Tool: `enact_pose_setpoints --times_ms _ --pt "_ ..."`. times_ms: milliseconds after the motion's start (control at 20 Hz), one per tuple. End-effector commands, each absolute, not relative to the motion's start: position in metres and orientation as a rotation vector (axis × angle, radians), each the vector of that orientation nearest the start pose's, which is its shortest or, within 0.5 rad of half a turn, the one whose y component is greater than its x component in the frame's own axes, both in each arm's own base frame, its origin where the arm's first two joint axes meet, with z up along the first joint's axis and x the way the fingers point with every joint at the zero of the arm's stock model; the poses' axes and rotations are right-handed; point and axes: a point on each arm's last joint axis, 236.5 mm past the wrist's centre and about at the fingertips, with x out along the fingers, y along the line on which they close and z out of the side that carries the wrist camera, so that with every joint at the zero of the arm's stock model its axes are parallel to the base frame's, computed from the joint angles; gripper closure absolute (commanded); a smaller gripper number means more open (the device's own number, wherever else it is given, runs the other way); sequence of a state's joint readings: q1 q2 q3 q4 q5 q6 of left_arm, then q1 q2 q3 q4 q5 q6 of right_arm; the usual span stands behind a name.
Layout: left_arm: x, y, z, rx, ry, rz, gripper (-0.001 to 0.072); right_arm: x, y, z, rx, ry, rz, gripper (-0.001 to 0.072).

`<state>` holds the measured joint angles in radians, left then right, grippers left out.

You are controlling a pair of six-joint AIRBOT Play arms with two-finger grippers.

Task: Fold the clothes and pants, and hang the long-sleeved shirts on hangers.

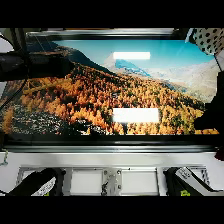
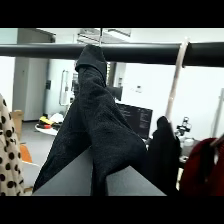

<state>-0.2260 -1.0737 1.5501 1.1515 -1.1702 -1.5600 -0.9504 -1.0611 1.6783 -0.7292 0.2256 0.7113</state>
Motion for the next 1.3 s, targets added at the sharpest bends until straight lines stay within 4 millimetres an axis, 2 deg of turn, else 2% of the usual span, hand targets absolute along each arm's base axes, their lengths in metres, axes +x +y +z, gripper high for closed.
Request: enact_pose_setpoints --times_ms 0,50,150,200,350,400,450,500,550,600,700,850,900,950,1000,1050,1100,1150,1200,1250 --pt "0.371 -0.177 0.267 -0.202 0.716 -0.534 0.0693 0.269 -0.316 0.542 -0.294 -0.399 -0.794 0.0707" --pt "0.364 -0.177 0.26 -0.193 0.756 -0.54 0.0693 0.248 -0.38 0.518 -0.278 -0.369 -0.937 0.0708" --pt "0.364 -0.177 0.26 -0.194 0.757 -0.54 0.0693 0.242 -0.389 0.514 -0.278 -0.362 -0.96 0.0708" --pt "0.364 -0.177 0.26 -0.204 0.76 -0.536 0.0693 0.227 -0.407 0.505 -0.228 -0.358 -0.99 0.0707" --pt "0.364 -0.177 0.26 -0.204 0.759 -0.536 0.0693 0.23 -0.414 0.48 -0.185 -0.252 -0.944 0.0708" --pt "0.364 -0.177 0.26 -0.204 0.759 -0.536 0.0693 0.22 -0.414 0.483 -0.124 -0.284 -0.952 0.0708" --pt "0.365 -0.177 0.26 -0.203 0.758 -0.535 0.0693 0.187 -0.414 0.471 -0.121 -0.164 -1.049 0.0708" --pt "0.365 -0.177 0.26 -0.203 0.758 -0.535 0.0693 0.167 -0.417 0.465 -0.06 -0.145 -1.115 0.0708" --pt "0.365 -0.177 0.26 -0.203 0.755 -0.535 0.0693 0.121 -0.409 0.455 -0.046 -0.039 -1.265 0.0708" --pt "0.365 -0.177 0.26 -0.203 0.755 -0.535 0.0693 0.118 -0.404 0.461 -0.057 -0.05 -1.268 0.0708" --pt "0.365 -0.176 0.26 -0.202 0.756 -0.535 0.0693 0.114 -0.38 0.482 -0.086 -0.096 -1.261 0.0699" --pt "0.365 -0.176 0.26 -0.202 0.756 -0.535 0.0693 0.127 -0.372 0.485 -0.015 -0.159 -1.192 0.0689" --pt "0.365 -0.176 0.26 -0.202 0.757 -0.535 0.0693 0.132 -0.367 0.489 0.011 -0.189 -1.162 0.0565" --pt "0.365 -0.176 0.26 -0.202 0.757 -0.535 0.0693 0.135 -0.363 0.491 0.029 -0.208 -1.141 0.0167" --pt "0.365 -0.176 0.259 -0.201 0.759 -0.535 0.0693 0.134 -0.357 0.495 0.026 -0.219 -1.137 0.0059" --pt "0.365 -0.176 0.259 -0.201 0.759 -0.535 0.0693 0.131 -0.345 0.505 0.008 -0.24 -1.133 0.0064" --pt "0.366 -0.176 0.26 -0.178 0.746 -0.543 0.0693 0.265 -0.199 0.516 0.021 -0.221 -0.443 0.0064" --pt "0.367 -0.176 0.261 -0.177 0.737 -0.543 0.0693 0.294 -0.166 0.497 -0.005 -0.134 -0.289 0.0064" --pt "0.366 -0.176 0.257 -0.186 0.737 -0.54 0.0693 0.327 -0.112 0.455 0.009 0.024 -0.053 0.0064" --pt "0.352 -0.184 0.232 -0.256 0.772 -0.563 0.0693 0.358 -0.002 0.391 0.038 0.221 0.341 0.0064"
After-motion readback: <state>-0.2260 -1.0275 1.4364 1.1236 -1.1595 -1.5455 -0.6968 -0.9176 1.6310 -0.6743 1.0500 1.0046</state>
